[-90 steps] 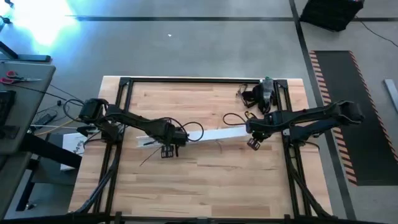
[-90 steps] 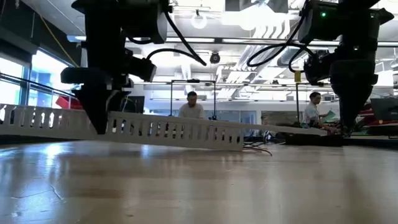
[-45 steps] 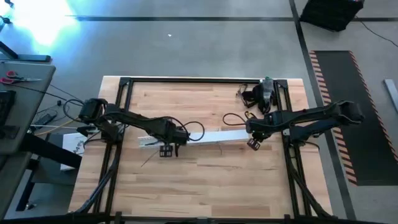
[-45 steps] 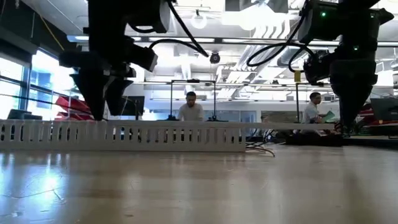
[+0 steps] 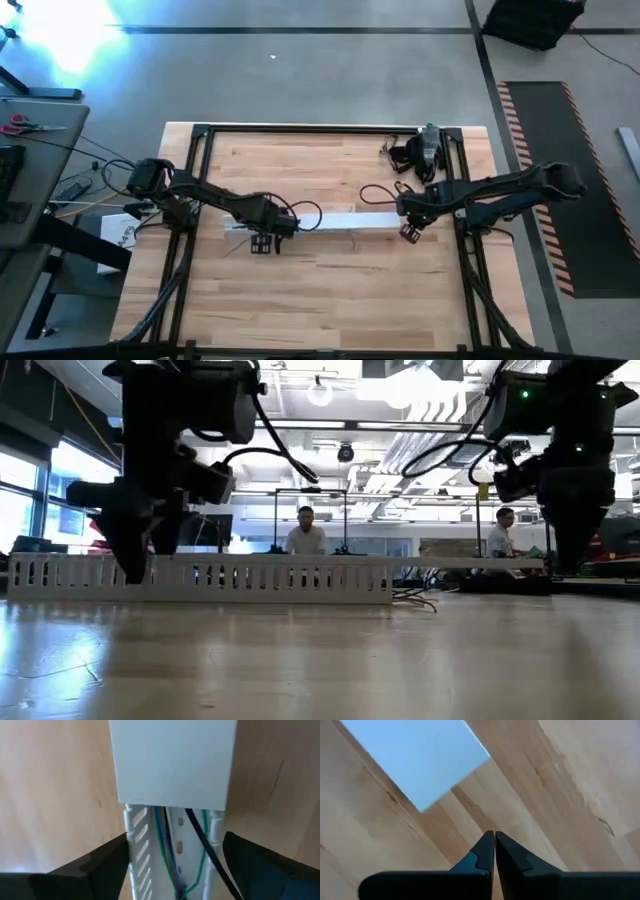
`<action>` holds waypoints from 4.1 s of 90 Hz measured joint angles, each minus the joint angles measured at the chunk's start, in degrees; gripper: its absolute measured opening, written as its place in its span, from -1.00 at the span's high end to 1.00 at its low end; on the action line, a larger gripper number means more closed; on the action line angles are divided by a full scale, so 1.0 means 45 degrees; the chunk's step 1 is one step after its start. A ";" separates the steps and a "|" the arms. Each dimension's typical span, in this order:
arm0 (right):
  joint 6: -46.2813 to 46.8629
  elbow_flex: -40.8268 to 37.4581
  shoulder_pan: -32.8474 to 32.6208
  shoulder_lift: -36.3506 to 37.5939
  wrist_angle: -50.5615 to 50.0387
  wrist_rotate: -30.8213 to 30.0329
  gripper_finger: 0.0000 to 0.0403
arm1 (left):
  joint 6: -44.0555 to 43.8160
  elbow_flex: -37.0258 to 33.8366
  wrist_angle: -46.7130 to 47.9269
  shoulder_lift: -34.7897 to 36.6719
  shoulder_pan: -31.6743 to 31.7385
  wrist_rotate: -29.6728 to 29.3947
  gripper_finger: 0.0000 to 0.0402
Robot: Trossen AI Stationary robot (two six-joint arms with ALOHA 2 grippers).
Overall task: Ziptie cables
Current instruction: Close the white cable duct
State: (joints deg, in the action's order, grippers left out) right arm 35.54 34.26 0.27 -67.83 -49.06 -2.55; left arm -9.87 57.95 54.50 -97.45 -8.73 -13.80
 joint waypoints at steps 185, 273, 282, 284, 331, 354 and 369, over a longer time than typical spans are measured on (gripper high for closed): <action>-0.0645 -0.0035 -0.0183 0.0024 0.0918 -0.0063 1.00 | 0.0672 0.1167 0.0361 -0.0019 0.0117 -0.0206 -0.38; -0.0445 -0.0064 -0.0110 0.0019 -0.0299 -0.0389 1.00 | 0.0675 -0.0417 -0.1569 -0.0005 0.0102 -0.0923 -0.15; -0.0298 -0.0064 -0.0057 0.0019 -0.0339 -0.0389 1.00 | 0.0679 -0.0417 -0.1622 -0.0005 0.0092 -0.1013 -0.14; -0.0287 -0.0064 -0.0057 0.0019 -0.0291 -0.0389 1.00 | 0.0680 -0.0417 -0.1645 -0.0005 0.0097 -0.1020 -0.14; -0.0801 -0.0074 -0.0057 0.0005 0.1766 -0.0724 1.00 | 0.0751 -0.0375 -0.2323 -0.0019 0.0094 -0.1419 -0.04; -0.0542 -0.0044 -0.0057 0.0019 0.1112 -0.0932 1.00 | 0.0776 0.0415 -0.1731 -0.0024 0.0094 -0.0906 -0.25; -0.0561 -0.0044 -0.0057 0.0019 0.1224 -0.0763 1.00 | 0.0812 0.1161 -0.0476 -0.0010 0.0093 -0.1032 -0.41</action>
State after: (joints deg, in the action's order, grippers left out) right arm 33.01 34.06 0.01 -67.75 -43.55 -5.98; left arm -6.21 63.18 52.36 -97.49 -8.31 -18.45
